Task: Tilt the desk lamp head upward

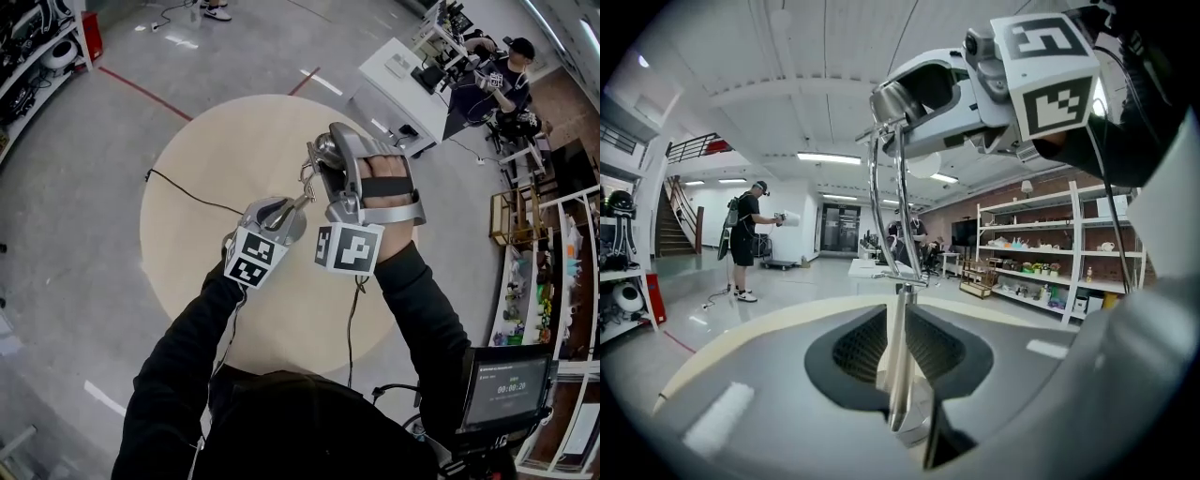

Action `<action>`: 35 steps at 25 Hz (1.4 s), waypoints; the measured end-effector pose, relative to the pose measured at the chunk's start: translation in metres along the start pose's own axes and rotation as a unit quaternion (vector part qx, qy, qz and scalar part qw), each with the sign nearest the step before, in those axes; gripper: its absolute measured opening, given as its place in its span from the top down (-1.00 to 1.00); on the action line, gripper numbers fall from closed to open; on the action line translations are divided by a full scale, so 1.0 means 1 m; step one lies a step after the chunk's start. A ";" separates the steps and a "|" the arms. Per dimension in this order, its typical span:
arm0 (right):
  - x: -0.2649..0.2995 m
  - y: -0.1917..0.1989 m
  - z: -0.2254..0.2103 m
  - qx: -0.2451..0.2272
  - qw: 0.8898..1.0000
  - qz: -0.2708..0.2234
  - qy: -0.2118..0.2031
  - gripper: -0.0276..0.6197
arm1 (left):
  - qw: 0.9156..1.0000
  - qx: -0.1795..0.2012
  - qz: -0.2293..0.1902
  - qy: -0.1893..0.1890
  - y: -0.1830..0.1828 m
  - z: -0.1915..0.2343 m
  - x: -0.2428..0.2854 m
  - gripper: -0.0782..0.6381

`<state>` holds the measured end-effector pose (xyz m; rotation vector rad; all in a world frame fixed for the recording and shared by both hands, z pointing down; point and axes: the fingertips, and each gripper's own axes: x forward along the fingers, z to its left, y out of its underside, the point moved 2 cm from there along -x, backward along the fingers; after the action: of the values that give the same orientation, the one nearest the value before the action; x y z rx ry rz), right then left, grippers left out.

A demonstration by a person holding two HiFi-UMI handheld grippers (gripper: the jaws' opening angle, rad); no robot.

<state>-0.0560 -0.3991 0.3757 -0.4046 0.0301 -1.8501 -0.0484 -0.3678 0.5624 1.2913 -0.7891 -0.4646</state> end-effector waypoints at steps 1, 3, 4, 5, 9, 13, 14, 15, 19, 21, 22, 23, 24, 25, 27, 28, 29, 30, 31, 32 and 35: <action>-0.002 0.003 -0.001 0.009 1.000 0.001 0.001 -0.14 | 1.000 -0.001 0.000 -0.004 0.000 0.002 -0.005 0.60; -0.006 0.010 -0.002 0.026 1.000 0.004 0.000 -0.14 | 1.000 -0.002 0.000 -0.011 0.001 0.007 -0.014 0.60; -0.009 0.013 -0.002 0.033 0.999 0.006 -0.001 -0.14 | 1.000 -0.002 0.001 -0.014 0.002 0.009 -0.018 0.60; -0.012 0.016 -0.001 0.040 0.999 0.008 -0.001 -0.14 | 1.000 -0.002 0.004 -0.018 0.003 0.011 -0.023 0.60; -0.026 0.031 0.006 0.073 0.997 0.008 -0.004 -0.14 | 0.999 -0.001 -0.001 -0.033 -0.002 0.016 -0.038 0.60; -0.044 0.047 0.015 0.140 0.990 0.004 -0.015 -0.14 | 0.999 -0.003 -0.009 -0.045 -0.013 0.015 -0.057 0.60; -0.049 0.052 0.016 0.162 0.987 0.002 -0.018 -0.14 | 0.999 -0.003 -0.012 -0.048 -0.018 0.013 -0.063 0.60; -0.053 0.056 0.018 0.188 0.982 -0.001 -0.022 -0.14 | 0.999 -0.004 -0.016 -0.051 -0.023 0.010 -0.068 0.60; -0.073 0.066 0.037 0.334 0.941 -0.035 -0.042 -0.09 | 0.997 -0.015 -0.048 -0.055 -0.046 -0.011 -0.089 0.64; -0.084 0.069 0.049 0.418 0.905 -0.056 -0.055 0.07 | 0.996 -0.020 -0.066 -0.051 -0.056 -0.027 -0.100 0.66; -0.090 0.070 0.055 0.461 0.882 -0.067 -0.063 0.17 | 0.996 -0.024 -0.075 -0.050 -0.061 -0.035 -0.105 0.67; -0.097 0.071 0.061 0.505 0.857 -0.079 -0.070 0.29 | 0.995 -0.027 -0.083 -0.049 -0.067 -0.043 -0.110 0.68; -0.103 0.073 0.066 0.546 0.829 -0.091 -0.075 0.40 | 0.994 -0.031 -0.091 -0.048 -0.072 -0.051 -0.115 0.69; -0.109 0.075 0.071 0.584 0.801 -0.101 -0.079 0.51 | 0.994 -0.034 -0.097 -0.048 -0.078 -0.058 -0.119 0.70; -0.123 0.083 0.078 0.651 0.745 -0.117 -0.084 0.71 | 0.993 -0.041 -0.105 -0.046 -0.087 -0.072 -0.127 0.71; -0.130 0.087 0.082 0.682 0.715 -0.124 -0.086 0.82 | 0.992 -0.044 -0.107 -0.046 -0.091 -0.078 -0.131 0.72; -0.136 0.092 0.086 0.712 0.684 -0.132 -0.089 0.90 | 0.992 -0.047 -0.107 -0.044 -0.093 -0.084 -0.133 0.72; -0.142 0.097 0.090 0.740 0.652 -0.139 -0.092 0.90 | 0.992 -0.048 -0.107 -0.043 -0.095 -0.090 -0.136 0.72; -0.147 0.100 0.096 0.764 0.621 -0.146 -0.097 0.90 | 0.992 -0.048 -0.106 -0.042 -0.096 -0.095 -0.138 0.73; -0.151 0.103 0.101 0.783 0.595 -0.152 -0.101 0.90 | 0.992 -0.047 -0.105 -0.041 -0.096 -0.099 -0.139 0.73; -0.164 0.110 0.114 0.816 0.544 -0.161 -0.110 0.90 | 0.993 -0.048 -0.101 -0.044 -0.097 -0.108 -0.143 0.73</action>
<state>0.1202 -0.2608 0.4160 0.7658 -1.9113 -1.3506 -0.0512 -0.2179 0.4238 1.2740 -0.7032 -0.7170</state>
